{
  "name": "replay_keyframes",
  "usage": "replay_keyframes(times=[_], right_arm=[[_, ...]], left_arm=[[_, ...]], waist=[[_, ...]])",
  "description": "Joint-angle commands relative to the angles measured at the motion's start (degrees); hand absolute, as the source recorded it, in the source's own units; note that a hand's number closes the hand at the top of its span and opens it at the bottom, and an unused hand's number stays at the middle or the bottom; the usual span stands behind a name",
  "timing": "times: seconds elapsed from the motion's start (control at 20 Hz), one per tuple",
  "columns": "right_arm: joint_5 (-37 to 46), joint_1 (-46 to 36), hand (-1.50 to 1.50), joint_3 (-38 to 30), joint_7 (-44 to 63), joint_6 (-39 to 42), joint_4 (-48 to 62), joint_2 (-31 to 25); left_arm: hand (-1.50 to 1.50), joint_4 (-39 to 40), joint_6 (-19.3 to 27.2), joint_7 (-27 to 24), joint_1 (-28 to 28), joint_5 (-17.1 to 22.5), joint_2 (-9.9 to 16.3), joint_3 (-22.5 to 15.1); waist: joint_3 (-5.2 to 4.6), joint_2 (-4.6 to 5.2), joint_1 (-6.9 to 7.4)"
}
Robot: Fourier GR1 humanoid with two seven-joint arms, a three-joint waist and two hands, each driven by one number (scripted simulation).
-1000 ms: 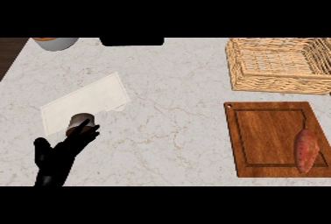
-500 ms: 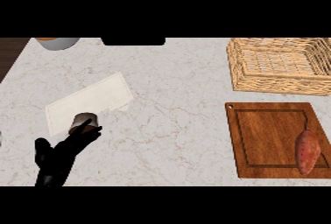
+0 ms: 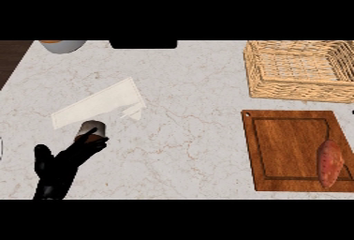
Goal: Pick the sweet potato from the cutting board and place it in the basket
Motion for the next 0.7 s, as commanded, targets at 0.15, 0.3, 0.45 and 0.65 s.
replay_keyframes(times=[0.15,0.3,0.45,0.65], right_arm=[[5.7,-0.1,-1.5,2.5,-1.5,-4.3,1.9,5.0],[8.1,-0.2,-1.5,2.3,-6.5,-5.5,6.1,4.7],[7.5,-1.7,-1.5,2.5,-4.3,-4.6,4.8,6.3],[10.7,0.6,-1.5,4.2,-5.8,-7.4,4.8,8.6]], left_arm=[[0.0,7.4,-0.4,0.4,1.5,-1.2,0.8,1.9],[0.0,4.9,1.2,3.1,0.8,-2.0,-0.9,0.5],[0.0,8.1,-0.5,0.4,-0.1,-1.4,-0.6,2.3],[0.0,3.2,0.0,3.5,3.3,-1.6,0.6,2.2]], waist=[[-0.69,0.72,-0.2],[-0.64,0.73,-0.18],[-0.7,0.74,-0.31],[-0.66,0.6,-0.21]])
